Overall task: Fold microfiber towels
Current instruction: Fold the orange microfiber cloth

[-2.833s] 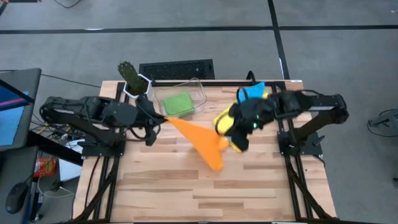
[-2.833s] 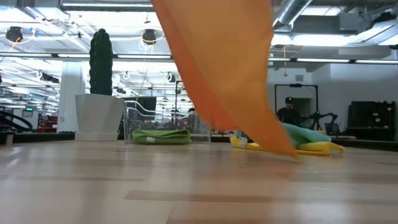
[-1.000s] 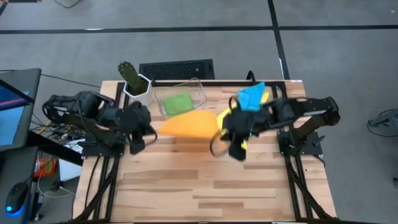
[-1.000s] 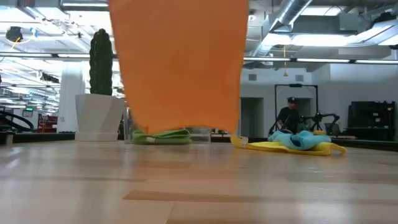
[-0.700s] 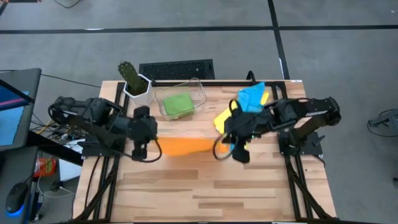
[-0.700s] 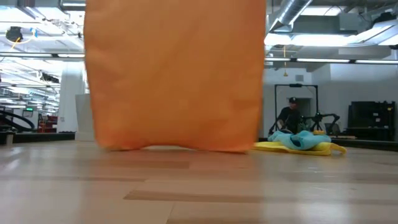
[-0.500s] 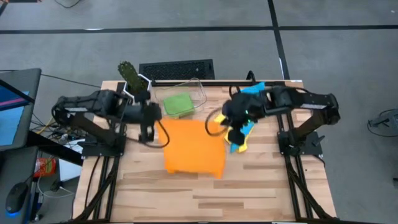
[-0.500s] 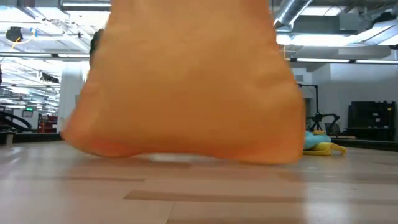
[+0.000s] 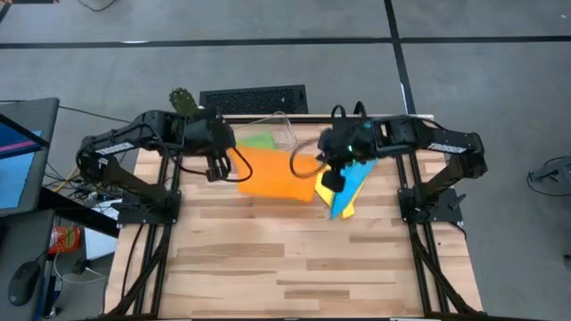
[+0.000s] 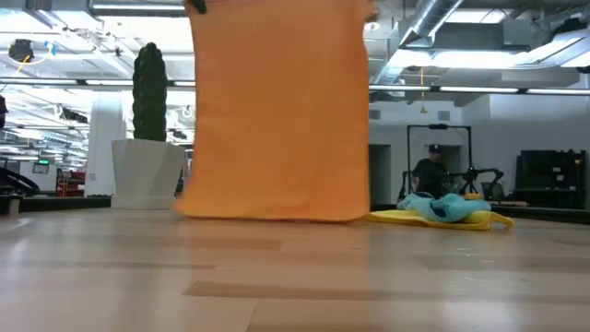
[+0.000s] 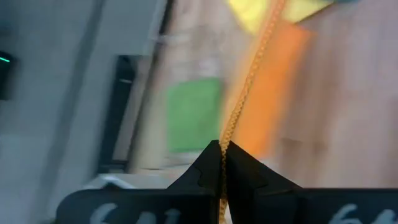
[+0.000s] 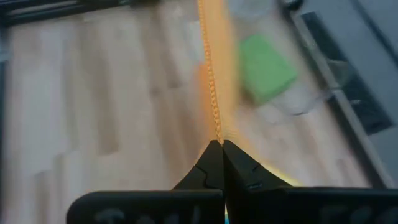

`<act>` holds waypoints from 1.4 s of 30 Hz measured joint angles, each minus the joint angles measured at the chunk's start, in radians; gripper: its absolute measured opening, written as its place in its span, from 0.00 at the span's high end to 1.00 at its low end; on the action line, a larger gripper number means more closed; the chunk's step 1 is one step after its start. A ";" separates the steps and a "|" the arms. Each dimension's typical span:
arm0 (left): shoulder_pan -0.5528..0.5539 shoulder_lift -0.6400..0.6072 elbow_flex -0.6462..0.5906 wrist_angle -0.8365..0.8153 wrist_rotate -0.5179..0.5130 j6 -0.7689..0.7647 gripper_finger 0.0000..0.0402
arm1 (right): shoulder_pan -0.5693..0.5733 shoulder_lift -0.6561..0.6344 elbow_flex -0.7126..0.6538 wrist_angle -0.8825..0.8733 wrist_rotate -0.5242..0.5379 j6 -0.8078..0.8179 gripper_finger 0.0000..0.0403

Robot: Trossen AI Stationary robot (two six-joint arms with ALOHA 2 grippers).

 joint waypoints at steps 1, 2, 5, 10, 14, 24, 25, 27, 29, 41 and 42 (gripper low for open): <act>-0.028 0.000 0.000 -0.005 0.036 -0.055 1.00 | 0.037 0.000 0.000 -0.007 0.002 0.023 0.97; -0.066 -0.001 0.000 -0.012 0.071 -0.108 1.00 | 0.078 0.007 0.000 -0.011 0.005 0.049 0.97; -0.228 0.004 -0.001 -0.025 0.128 -0.245 1.00 | 0.207 0.032 0.000 -0.016 0.004 0.137 0.97; -0.470 0.060 -0.023 -0.026 0.087 -0.415 1.00 | 0.379 0.128 0.000 -0.007 0.026 0.257 0.97; -0.591 0.108 -0.137 0.032 0.068 -0.486 1.00 | 0.454 0.232 0.000 0.015 0.014 0.306 0.97; -0.691 0.112 -0.500 0.472 0.291 -0.617 1.00 | 0.459 0.304 0.000 0.151 -0.184 0.359 0.97; -0.699 0.098 -0.532 0.516 0.305 -0.623 1.00 | 0.459 0.312 0.000 0.163 -0.197 0.365 0.97; -0.714 0.074 -0.588 0.593 0.324 -0.632 1.00 | 0.464 0.333 0.000 0.192 -0.222 0.383 0.97; -0.727 0.058 -0.634 0.656 0.346 -0.633 1.00 | 0.469 0.365 0.000 0.231 -0.262 0.402 0.97; -0.745 0.049 -0.739 0.862 0.477 -0.502 1.00 | 0.528 0.469 0.001 0.278 -0.367 0.538 0.97; -0.735 0.046 -0.739 0.862 0.477 -0.479 1.00 | 0.523 0.461 0.000 0.238 -0.351 0.538 0.97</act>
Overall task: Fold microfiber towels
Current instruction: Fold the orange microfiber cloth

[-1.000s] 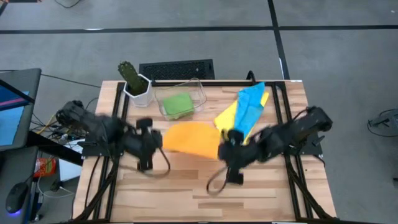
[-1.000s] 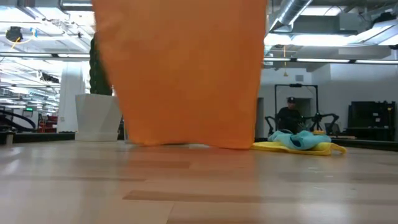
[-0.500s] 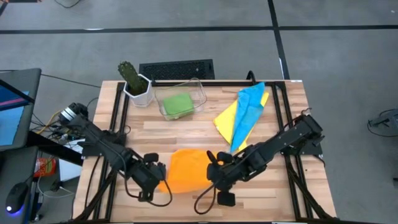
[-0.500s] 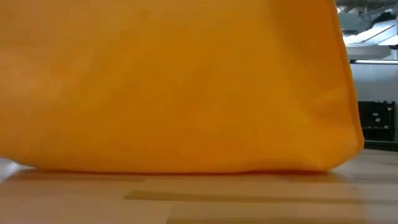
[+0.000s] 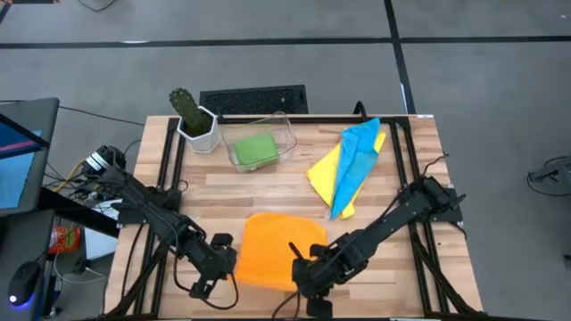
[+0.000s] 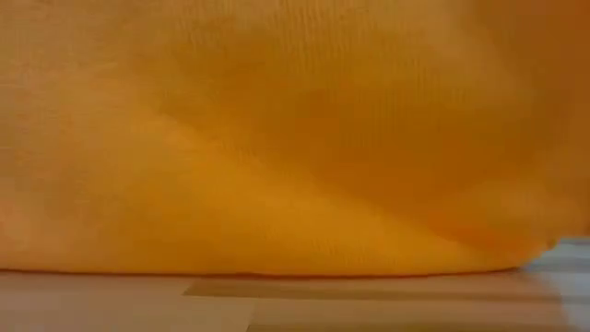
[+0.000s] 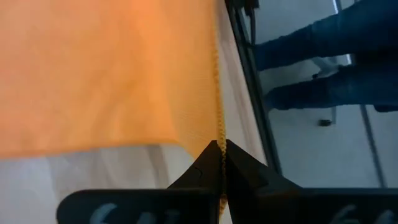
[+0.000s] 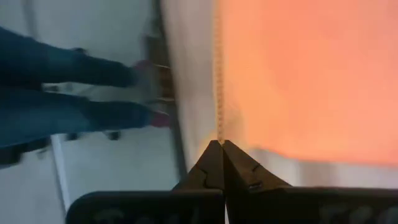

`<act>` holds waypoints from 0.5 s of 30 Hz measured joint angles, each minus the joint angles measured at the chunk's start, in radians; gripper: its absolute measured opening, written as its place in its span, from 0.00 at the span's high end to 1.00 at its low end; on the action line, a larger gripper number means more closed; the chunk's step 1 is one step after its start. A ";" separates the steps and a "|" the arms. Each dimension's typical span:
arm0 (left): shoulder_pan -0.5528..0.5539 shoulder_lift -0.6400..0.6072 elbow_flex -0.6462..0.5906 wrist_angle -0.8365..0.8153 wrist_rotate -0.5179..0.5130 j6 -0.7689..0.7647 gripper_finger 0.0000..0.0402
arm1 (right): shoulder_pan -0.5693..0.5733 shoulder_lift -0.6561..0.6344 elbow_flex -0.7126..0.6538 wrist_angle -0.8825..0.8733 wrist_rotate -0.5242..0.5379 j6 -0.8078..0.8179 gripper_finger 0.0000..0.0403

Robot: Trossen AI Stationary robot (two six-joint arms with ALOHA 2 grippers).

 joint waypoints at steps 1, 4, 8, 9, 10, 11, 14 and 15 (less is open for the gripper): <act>0.014 -0.008 0.000 0.000 0.000 0.023 1.00 | -0.007 -0.009 0.000 -0.043 0.014 0.000 0.97; 0.073 -0.038 0.000 -0.013 -0.036 0.072 1.00 | -0.038 -0.041 0.002 -0.214 0.058 -0.019 0.97; 0.172 -0.059 0.001 -0.057 -0.130 0.106 1.00 | -0.093 -0.039 0.000 -0.385 0.097 -0.122 0.97; 0.195 -0.059 0.000 -0.061 -0.123 0.117 1.00 | -0.106 -0.039 -0.004 -0.389 0.095 -0.152 0.97; 0.213 -0.059 -0.001 -0.071 -0.111 0.129 1.00 | -0.118 -0.040 -0.012 -0.372 0.091 -0.176 0.97; 0.228 -0.058 -0.001 -0.081 -0.098 0.142 1.00 | -0.129 -0.040 -0.026 -0.343 0.084 -0.198 0.97; 0.266 -0.046 -0.018 -0.079 -0.090 0.180 1.00 | -0.147 -0.038 -0.082 -0.286 0.075 -0.261 0.97; 0.275 -0.042 -0.028 -0.079 -0.089 0.181 1.00 | -0.152 -0.038 -0.103 -0.273 0.075 -0.273 0.97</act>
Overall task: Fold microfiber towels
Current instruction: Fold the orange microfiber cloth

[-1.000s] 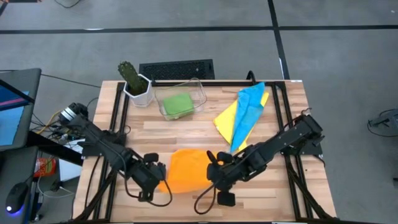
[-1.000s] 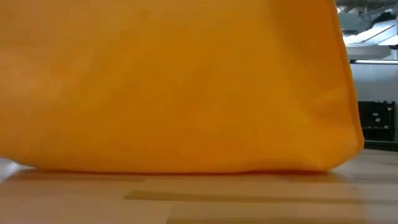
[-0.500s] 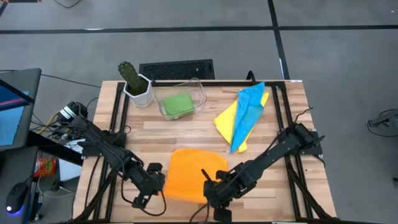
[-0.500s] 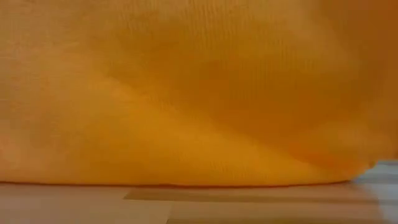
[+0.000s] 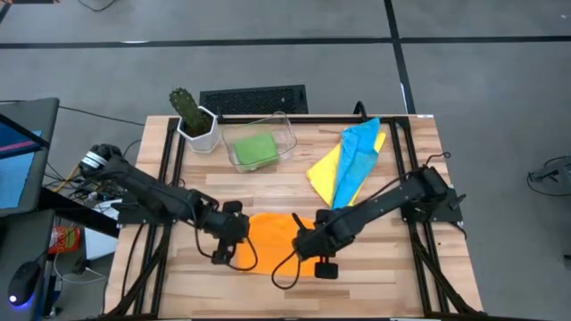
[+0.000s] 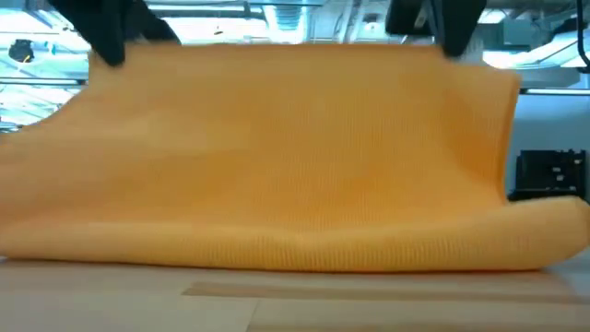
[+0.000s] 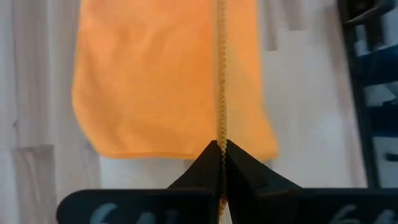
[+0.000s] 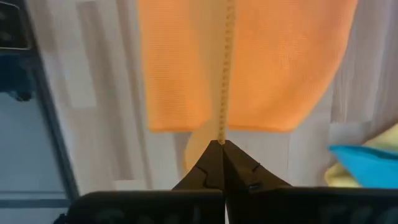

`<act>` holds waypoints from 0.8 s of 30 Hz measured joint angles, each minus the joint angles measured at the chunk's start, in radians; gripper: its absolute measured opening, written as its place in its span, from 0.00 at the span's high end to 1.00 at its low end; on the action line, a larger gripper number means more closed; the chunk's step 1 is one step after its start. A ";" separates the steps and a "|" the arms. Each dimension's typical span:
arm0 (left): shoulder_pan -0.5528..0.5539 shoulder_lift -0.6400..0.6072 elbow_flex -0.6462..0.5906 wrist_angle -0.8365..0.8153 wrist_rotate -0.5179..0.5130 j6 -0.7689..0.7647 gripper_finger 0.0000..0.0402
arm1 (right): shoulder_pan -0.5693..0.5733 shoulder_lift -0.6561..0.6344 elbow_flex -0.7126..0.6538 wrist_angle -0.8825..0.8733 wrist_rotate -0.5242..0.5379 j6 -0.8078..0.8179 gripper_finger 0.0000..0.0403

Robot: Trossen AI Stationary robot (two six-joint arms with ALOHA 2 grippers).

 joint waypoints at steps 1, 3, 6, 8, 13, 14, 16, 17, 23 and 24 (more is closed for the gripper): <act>0.011 0.005 -0.008 0.002 0.006 0.001 1.00 | -0.007 0.000 -0.023 0.017 -0.002 -0.007 0.97; 0.026 0.018 -0.032 0.025 -0.003 0.010 1.00 | -0.021 0.001 -0.068 0.029 -0.006 -0.013 0.97; 0.041 0.019 -0.068 0.045 -0.064 -0.002 1.00 | -0.042 0.000 -0.111 0.055 -0.012 -0.019 0.97; 0.054 0.019 -0.075 0.050 -0.100 -0.005 1.00 | -0.049 0.001 -0.130 0.065 -0.012 -0.042 0.97; 0.080 0.019 -0.076 0.052 -0.118 0.031 1.00 | -0.080 0.000 -0.175 0.117 -0.017 -0.068 0.97; 0.086 0.018 -0.076 0.053 -0.122 0.040 1.00 | -0.086 0.000 -0.183 0.115 -0.016 -0.068 0.97; 0.099 0.018 -0.076 0.051 -0.129 0.053 1.00 | -0.100 0.000 -0.192 0.109 -0.013 -0.068 0.97; 0.105 0.018 -0.076 0.051 -0.130 0.055 1.00 | -0.107 0.000 -0.193 0.105 -0.012 -0.068 0.97; 0.139 0.018 -0.076 0.051 -0.133 0.056 1.00 | -0.137 0.000 -0.193 0.093 0.010 -0.064 0.93; 0.144 0.018 -0.076 0.051 -0.134 0.056 1.00 | -0.141 0.000 -0.193 0.093 0.010 -0.064 0.93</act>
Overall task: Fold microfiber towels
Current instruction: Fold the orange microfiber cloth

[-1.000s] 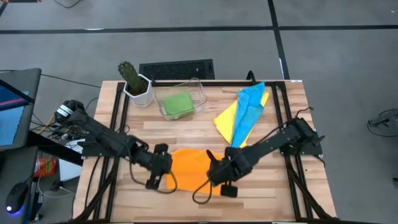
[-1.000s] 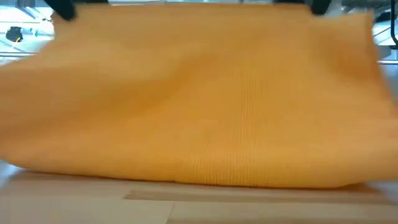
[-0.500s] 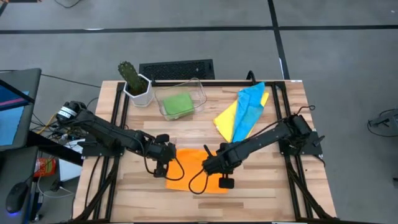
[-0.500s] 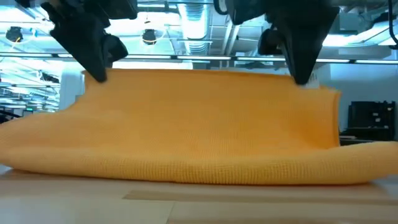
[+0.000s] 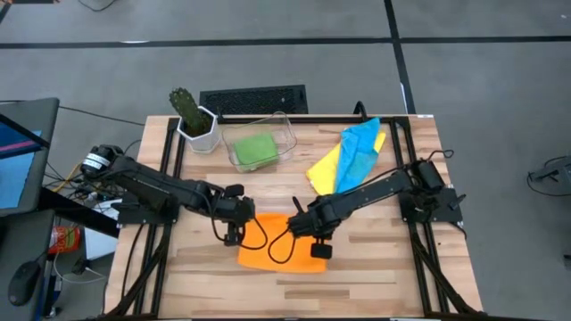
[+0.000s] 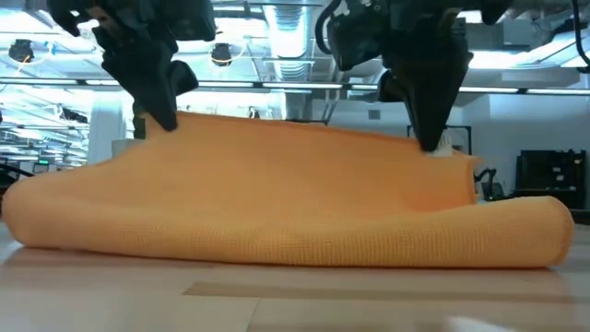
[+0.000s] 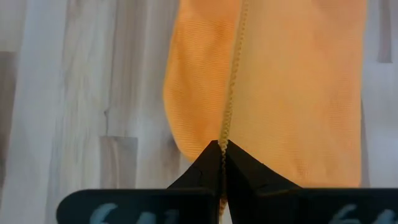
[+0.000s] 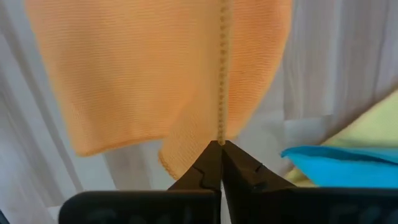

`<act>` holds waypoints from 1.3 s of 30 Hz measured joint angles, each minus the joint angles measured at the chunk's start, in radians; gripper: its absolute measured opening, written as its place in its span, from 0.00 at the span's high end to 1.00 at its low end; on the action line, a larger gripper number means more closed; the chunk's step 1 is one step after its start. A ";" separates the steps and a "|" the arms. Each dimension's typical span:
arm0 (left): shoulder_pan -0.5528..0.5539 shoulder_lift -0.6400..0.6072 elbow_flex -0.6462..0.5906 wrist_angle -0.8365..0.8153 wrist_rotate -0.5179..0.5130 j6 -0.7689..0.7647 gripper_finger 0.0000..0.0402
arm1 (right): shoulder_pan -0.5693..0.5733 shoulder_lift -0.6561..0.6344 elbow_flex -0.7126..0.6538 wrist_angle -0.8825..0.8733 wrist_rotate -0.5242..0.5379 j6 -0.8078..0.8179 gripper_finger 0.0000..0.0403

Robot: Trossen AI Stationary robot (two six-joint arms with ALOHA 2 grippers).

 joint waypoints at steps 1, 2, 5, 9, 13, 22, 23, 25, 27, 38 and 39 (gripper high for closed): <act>0.003 0.000 0.000 0.000 0.000 0.000 1.00 | -0.003 0.000 0.000 0.000 0.000 0.000 0.93; 0.004 0.000 0.000 0.000 -0.002 0.000 1.00 | -0.005 0.000 0.000 0.001 0.001 0.001 0.93; 0.004 0.000 0.000 0.002 -0.034 0.006 1.00 | -0.009 0.000 0.000 0.002 0.000 0.008 0.91; 0.004 0.000 0.000 0.003 -0.050 0.015 0.93 | -0.015 0.000 0.000 0.000 0.004 0.023 0.84; 0.004 0.000 0.000 0.003 -0.041 0.015 0.80 | -0.030 0.000 0.000 -0.022 0.011 0.054 0.72; -0.007 -0.002 0.000 -0.045 0.007 -0.046 0.53 | -0.023 -0.040 0.001 -0.049 0.105 0.146 0.52; -0.019 -0.003 0.000 -0.041 0.039 -0.047 0.52 | -0.010 -0.053 0.001 -0.047 0.105 0.158 0.51; -0.061 -0.005 0.000 -0.020 0.087 -0.047 0.52 | 0.032 -0.083 0.001 -0.005 0.105 0.177 0.50; -0.119 -0.005 0.000 0.012 0.090 -0.033 0.52 | 0.086 -0.100 0.002 0.072 0.114 0.187 0.49; -0.397 -0.002 -0.194 0.412 -0.081 0.022 0.52 | 0.279 -0.003 0.001 0.297 0.151 0.194 0.52; -0.410 -0.002 -0.215 0.457 -0.102 0.022 0.52 | 0.283 0.003 0.002 0.299 0.149 0.205 0.52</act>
